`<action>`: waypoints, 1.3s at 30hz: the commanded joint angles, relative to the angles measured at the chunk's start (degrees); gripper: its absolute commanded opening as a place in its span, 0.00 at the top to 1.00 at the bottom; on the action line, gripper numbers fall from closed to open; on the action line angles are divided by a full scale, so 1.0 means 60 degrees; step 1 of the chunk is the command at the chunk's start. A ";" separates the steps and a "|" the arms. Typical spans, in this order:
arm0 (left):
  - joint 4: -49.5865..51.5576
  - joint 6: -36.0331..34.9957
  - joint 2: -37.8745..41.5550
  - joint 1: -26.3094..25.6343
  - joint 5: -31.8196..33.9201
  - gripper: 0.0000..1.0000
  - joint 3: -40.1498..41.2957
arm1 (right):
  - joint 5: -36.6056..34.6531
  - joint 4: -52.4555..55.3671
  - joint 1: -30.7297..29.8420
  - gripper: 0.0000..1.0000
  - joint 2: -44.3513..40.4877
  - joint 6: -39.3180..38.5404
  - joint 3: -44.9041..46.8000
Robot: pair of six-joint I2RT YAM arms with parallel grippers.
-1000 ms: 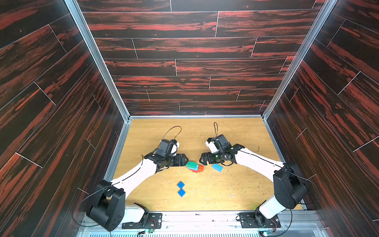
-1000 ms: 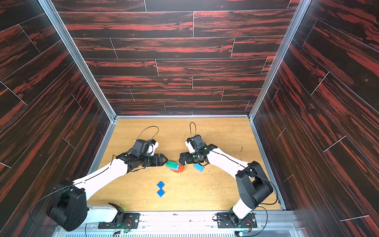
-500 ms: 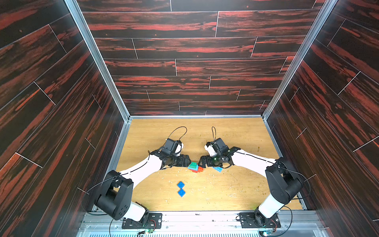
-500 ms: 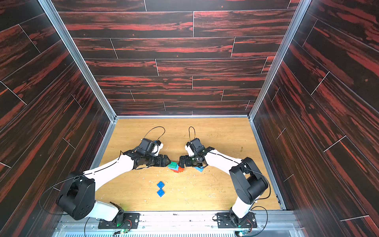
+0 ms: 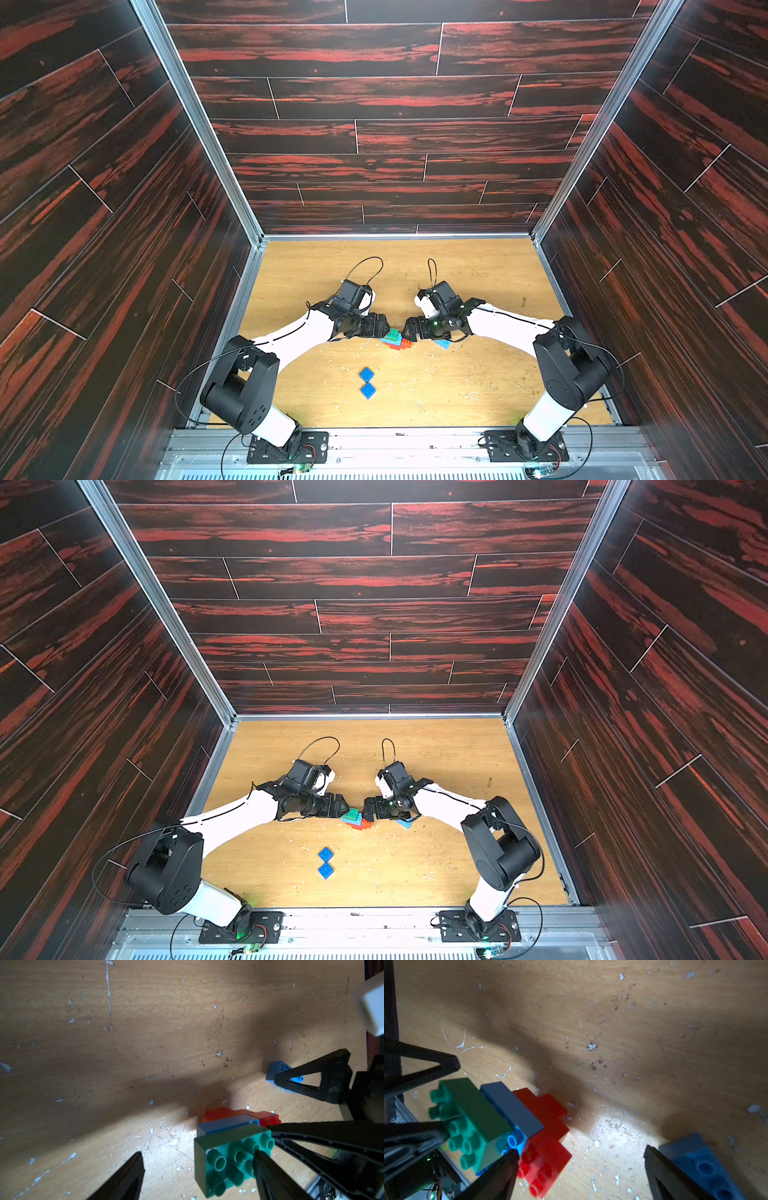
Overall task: Assemble a heart with lego
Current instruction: Assemble the lego brick with the lego brick.
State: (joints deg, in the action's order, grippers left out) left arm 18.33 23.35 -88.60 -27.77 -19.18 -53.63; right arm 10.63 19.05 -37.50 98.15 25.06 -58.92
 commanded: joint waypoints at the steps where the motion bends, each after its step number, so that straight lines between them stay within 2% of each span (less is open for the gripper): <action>1: 0.0179 -0.0070 -0.0064 -0.0031 0.0147 0.14 -0.0276 | -0.0151 0.0091 -0.0006 0.02 0.0185 0.0013 0.0107; 11: 0.0051 0.0063 -0.0292 -0.0040 -0.0089 0.14 -0.0227 | -0.0290 0.0207 -0.0035 0.02 0.0235 -0.0002 0.0054; 19: 0.0355 -0.0081 -0.0108 -0.0099 0.0200 0.14 0.0181 | -0.0439 0.0253 -0.0119 0.02 0.0365 -0.0002 -0.0038; 24: 0.0278 -0.0283 0.0403 -0.0242 0.0749 0.14 0.0719 | -0.0479 0.0267 -0.0126 0.02 0.0414 0.0009 -0.0057; 30: 0.0741 -0.0826 0.0049 -0.0447 0.1872 0.14 0.0475 | -0.0458 0.0275 -0.0192 0.02 0.0412 0.0013 -0.0092; 35: 0.1184 -0.1189 -0.0225 -0.0651 0.2040 0.15 0.0292 | -0.0629 0.0355 -0.0224 0.02 0.0411 -0.0016 -0.0093; 39: 0.1295 -0.1008 -0.0118 -0.0674 0.1939 0.15 0.0625 | -0.0768 0.0410 -0.0229 0.02 0.0465 0.0028 -0.0092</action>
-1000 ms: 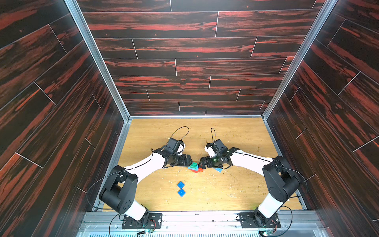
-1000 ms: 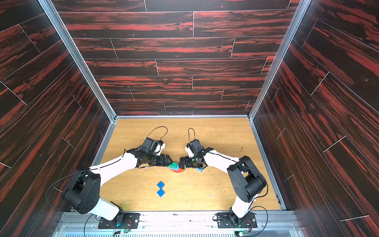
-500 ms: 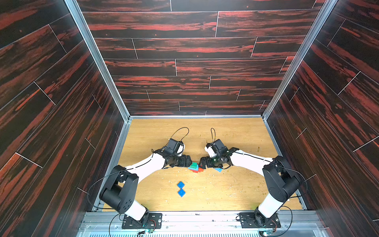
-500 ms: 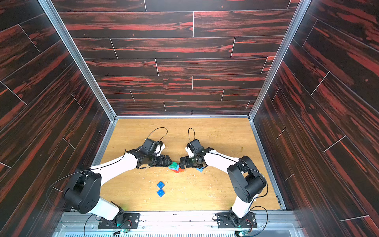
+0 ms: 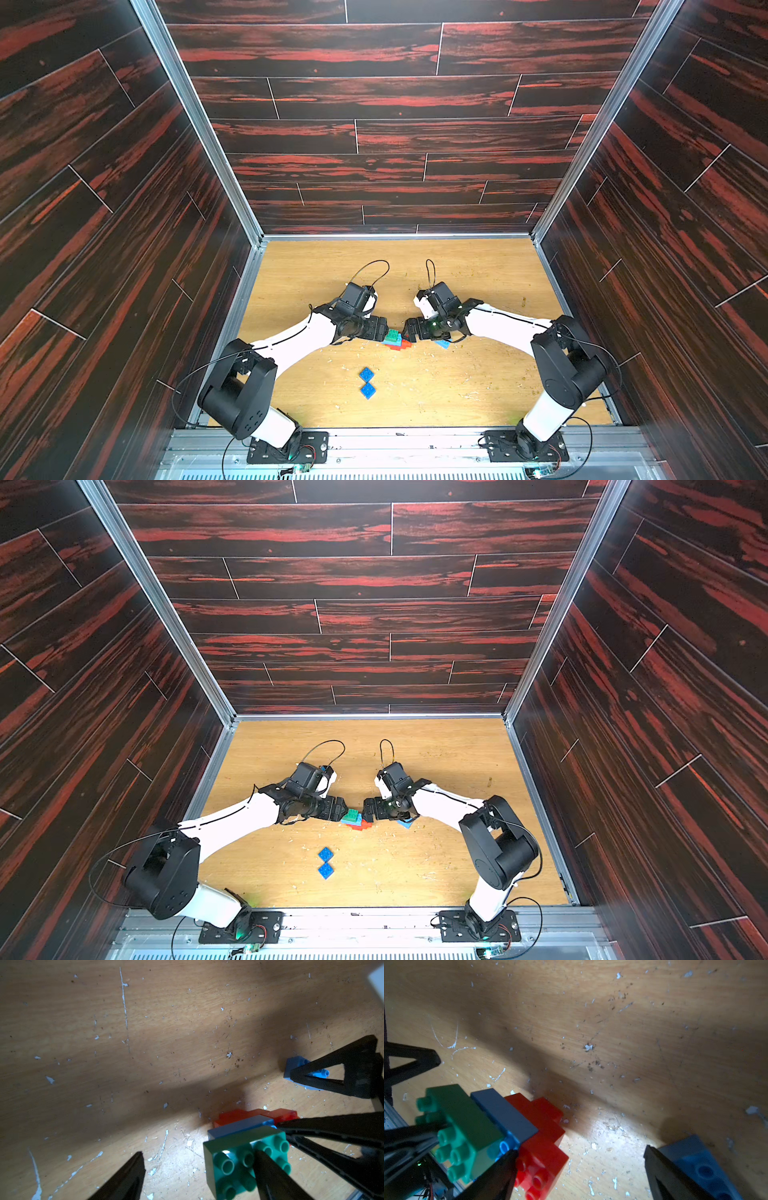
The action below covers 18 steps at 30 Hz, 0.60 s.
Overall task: Assemble a heart with lego
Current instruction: Assemble the lego brick with the lego brick.
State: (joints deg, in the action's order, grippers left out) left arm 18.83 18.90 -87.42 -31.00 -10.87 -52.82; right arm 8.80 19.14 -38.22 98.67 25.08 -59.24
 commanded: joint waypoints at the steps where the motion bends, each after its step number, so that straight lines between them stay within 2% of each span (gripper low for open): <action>1: 0.1200 -0.0163 -0.0302 -0.0136 0.0567 0.15 0.0601 | -0.0483 0.0417 -0.0103 0.02 0.0393 0.0039 -0.0057; 10: 0.1218 0.1008 -0.0448 -0.0147 0.0884 0.16 0.1156 | -0.0733 0.0495 -0.0135 0.02 0.0407 0.0038 0.0001; 13: 0.1373 0.1023 -0.0370 -0.0206 0.0984 0.16 0.1479 | -0.0822 0.0478 -0.0142 0.02 0.0401 0.0068 0.0074; 18: 0.1795 0.0705 -0.0433 -0.0997 0.1527 0.17 0.1373 | -0.0734 0.0392 -0.0191 0.02 0.0376 0.0026 0.0018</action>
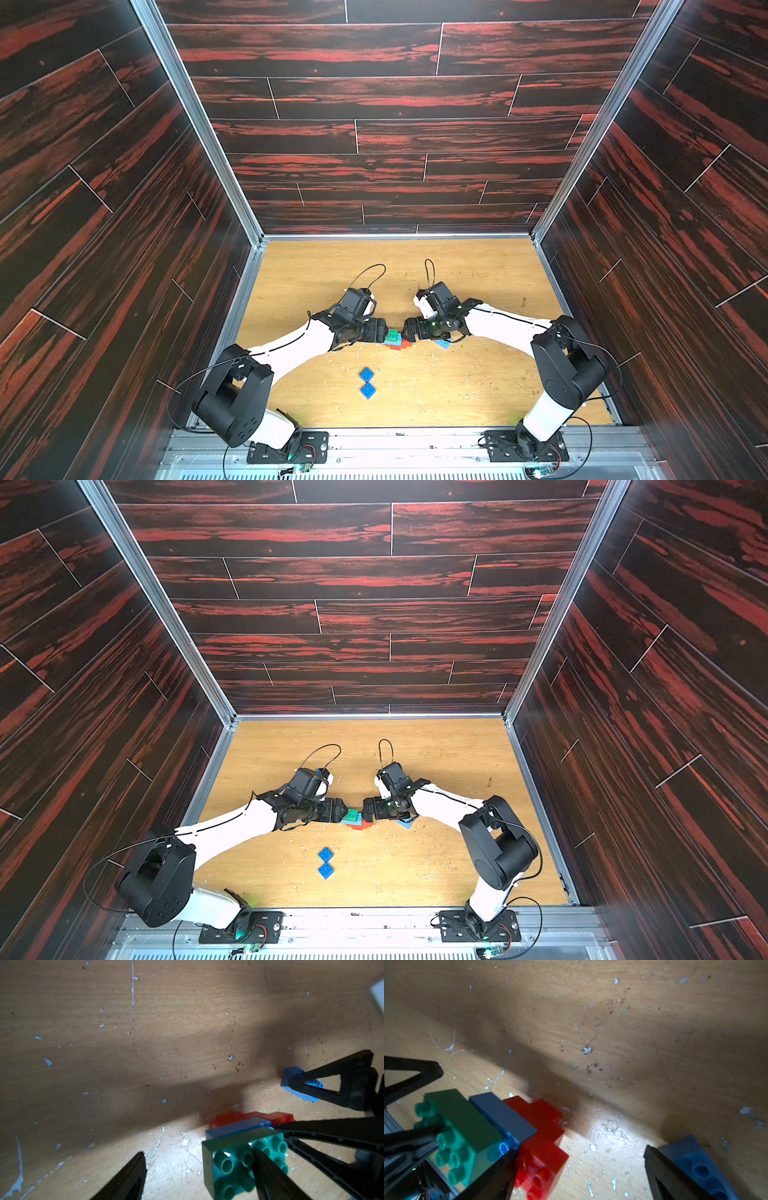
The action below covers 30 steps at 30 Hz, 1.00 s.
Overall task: Assemble a heart with lego
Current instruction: Assemble the lego brick with the lego brick.
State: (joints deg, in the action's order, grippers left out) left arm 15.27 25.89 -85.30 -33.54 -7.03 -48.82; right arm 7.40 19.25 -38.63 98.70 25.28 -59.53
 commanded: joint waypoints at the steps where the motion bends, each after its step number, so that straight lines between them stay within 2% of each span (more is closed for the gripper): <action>1: 0.2540 -0.0479 -0.0919 -0.0670 0.1055 0.17 0.0594 | -0.0493 0.0374 -0.0135 0.02 0.0376 -0.0009 0.0070; 9: 0.3411 0.0187 -0.1052 -0.0780 0.1711 0.18 0.0857 | -0.0869 0.0527 -0.0138 0.02 0.0323 0.0006 0.0129; 14: 0.3089 0.0693 -0.1099 -0.0793 0.1543 0.18 0.1266 | -0.0949 0.0572 -0.0138 0.02 0.0294 0.0048 0.0120; 18: 0.2664 0.0856 -0.1040 -0.0830 0.1490 0.19 0.1162 | -0.0953 0.0557 -0.0135 0.02 0.0235 0.0042 0.0201; 24: 0.3029 0.0740 -0.1148 -0.0874 0.2354 0.19 0.0544 | -0.0845 0.0385 -0.0137 0.02 0.0113 0.0037 0.0281; 26: 0.3039 0.0580 -0.0985 -0.1190 0.2394 0.20 0.0502 | -0.0809 0.0367 -0.0138 0.02 0.0128 0.0035 0.0261; 28: 0.2212 0.0594 -0.0704 -0.1585 0.2305 0.19 0.0870 | -0.0750 0.0338 -0.0138 0.02 0.0130 0.0022 0.0211; 30: 0.2208 0.0794 -0.0944 -0.1604 0.2123 0.19 0.1071 | -0.0855 0.0387 -0.0138 0.02 0.0122 0.0035 0.0167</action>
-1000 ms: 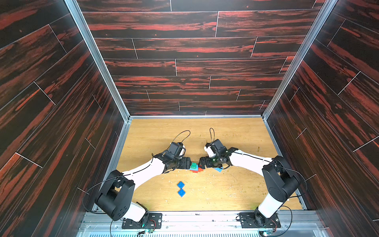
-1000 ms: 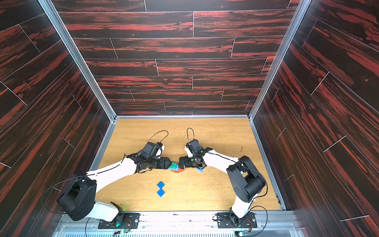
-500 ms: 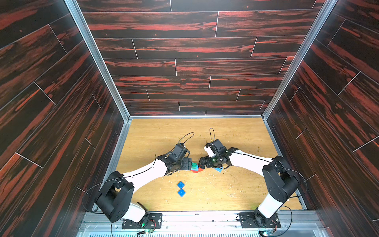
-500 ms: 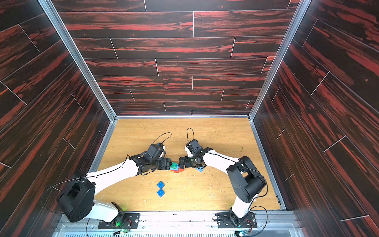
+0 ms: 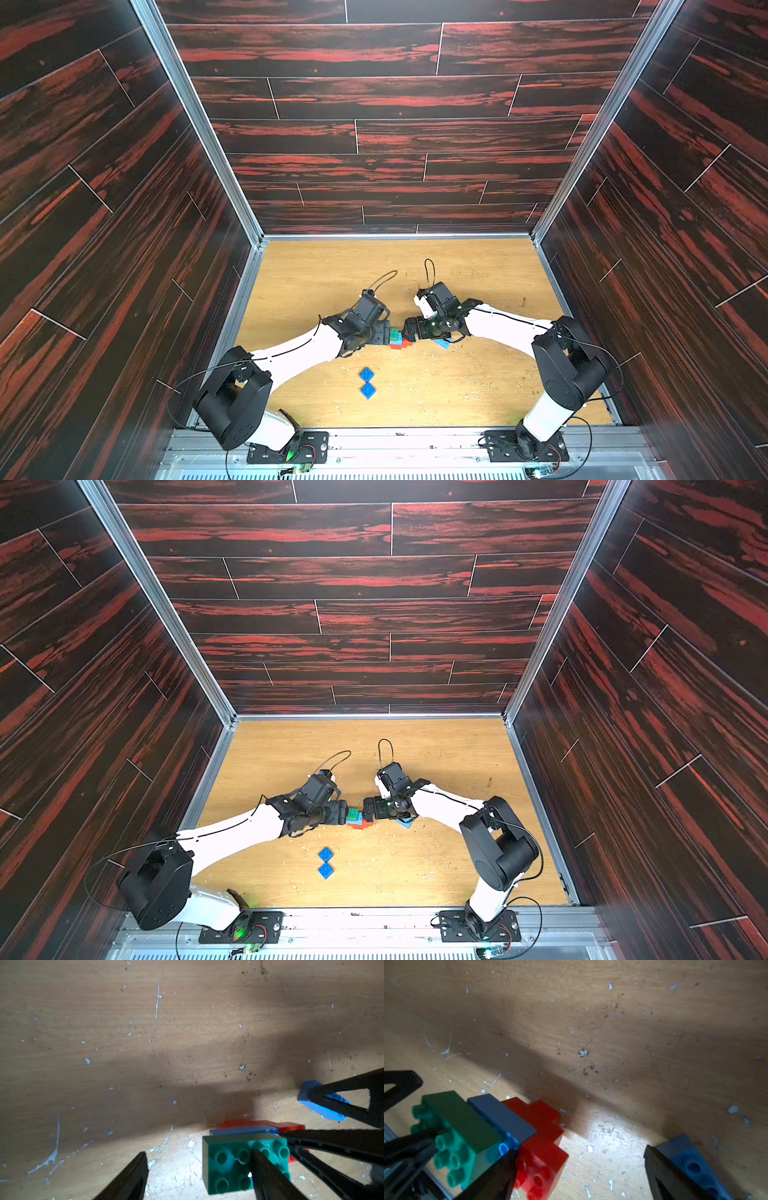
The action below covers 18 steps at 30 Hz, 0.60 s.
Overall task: Assemble a heart with lego
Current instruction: Assemble the lego brick with the lego brick.
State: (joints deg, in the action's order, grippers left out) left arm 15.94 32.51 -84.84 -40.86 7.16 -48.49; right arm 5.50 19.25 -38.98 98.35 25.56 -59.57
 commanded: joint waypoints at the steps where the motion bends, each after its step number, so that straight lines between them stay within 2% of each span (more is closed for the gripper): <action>1: 0.2275 -0.0184 -0.1282 -0.0404 -0.0127 0.20 0.1021 | -0.0573 0.0385 -0.0077 0.02 0.0191 -0.0012 0.0157; 7: 0.2748 0.0100 -0.2495 -0.0657 0.0005 0.20 0.0553 | -0.0449 0.0267 -0.0079 0.02 0.0259 0.0002 0.0194; 9: 0.2748 0.0165 -0.2525 -0.0658 -0.0012 0.20 0.0533 | -0.0476 0.0266 -0.0079 0.02 0.0222 0.0017 0.0239; 15: 0.2484 0.0269 -0.0742 -0.0646 -0.0342 0.20 0.0594 | -0.0550 0.0224 -0.0080 0.02 0.0209 0.0023 0.0241; 18: 0.2191 0.0182 -0.0269 -0.0646 -0.0687 0.19 0.0465 | -0.0496 0.0105 -0.0073 0.02 0.0129 0.0115 0.0246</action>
State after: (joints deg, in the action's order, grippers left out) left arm 14.90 36.47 -84.93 -43.22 9.93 -49.23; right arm 2.52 18.92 -38.63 97.67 26.02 -59.51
